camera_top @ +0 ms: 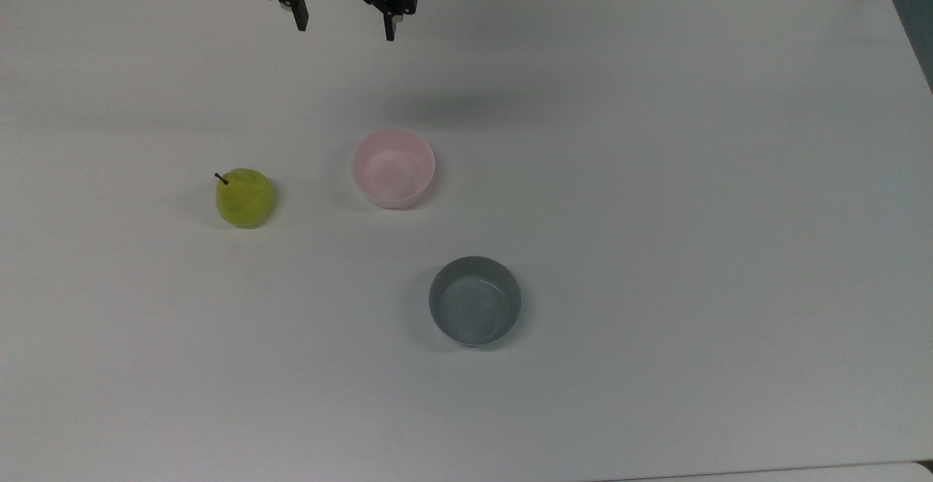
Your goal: Place the pear in the bowl
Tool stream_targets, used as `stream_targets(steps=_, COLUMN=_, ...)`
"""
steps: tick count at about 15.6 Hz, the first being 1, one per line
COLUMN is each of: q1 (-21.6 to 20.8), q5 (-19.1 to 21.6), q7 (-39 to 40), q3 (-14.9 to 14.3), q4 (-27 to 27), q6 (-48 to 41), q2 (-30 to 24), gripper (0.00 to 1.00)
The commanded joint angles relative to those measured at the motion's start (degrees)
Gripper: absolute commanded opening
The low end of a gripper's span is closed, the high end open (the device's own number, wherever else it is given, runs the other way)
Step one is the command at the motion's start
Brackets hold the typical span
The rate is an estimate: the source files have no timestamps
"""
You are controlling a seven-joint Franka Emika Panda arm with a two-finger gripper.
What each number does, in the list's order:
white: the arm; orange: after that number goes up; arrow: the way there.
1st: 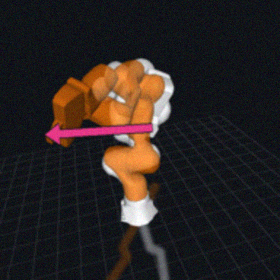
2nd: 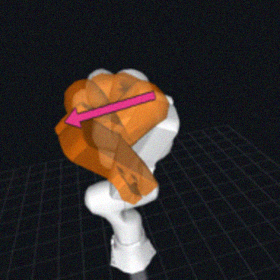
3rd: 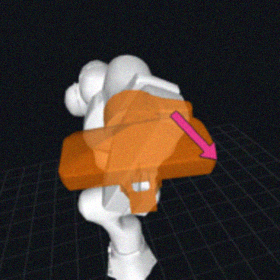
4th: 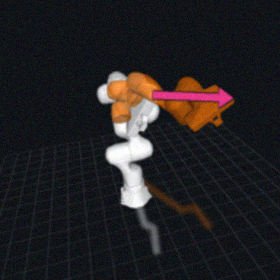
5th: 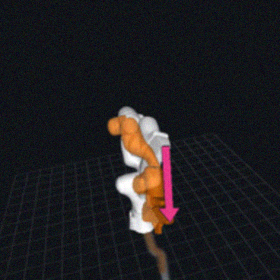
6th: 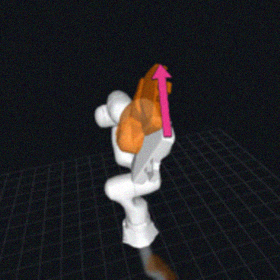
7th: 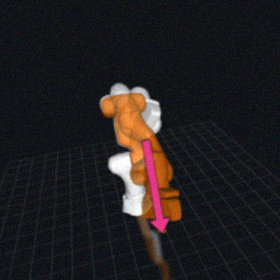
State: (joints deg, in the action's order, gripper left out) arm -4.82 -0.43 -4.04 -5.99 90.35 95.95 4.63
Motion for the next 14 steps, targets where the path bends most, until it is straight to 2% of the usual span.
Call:
stream_targets(steps=1, q1=0.2, q5=-1.1, q7=1.3, q3=0.5, q4=1.2, q6=-1.3, q2=-1.5, gripper=1.00)
stream_targets(steps=8, q1=0.4, q5=-1.1, q7=1.7, q3=0.2, q4=1.2, q6=-1.0, q2=-1.4, gripper=1.00)
stream_targets(steps=11, q1=0.8, q5=-1.1, q7=8.2, q3=-0.2, q4=1.1, q6=-0.8, q2=-0.6, gripper=1.00)
stream_targets(steps=14, q1=3.5, q5=-1.1, q7=13.0, q3=-0.2, q4=1.1, q6=0.8, q2=0.7, gripper=1.00)
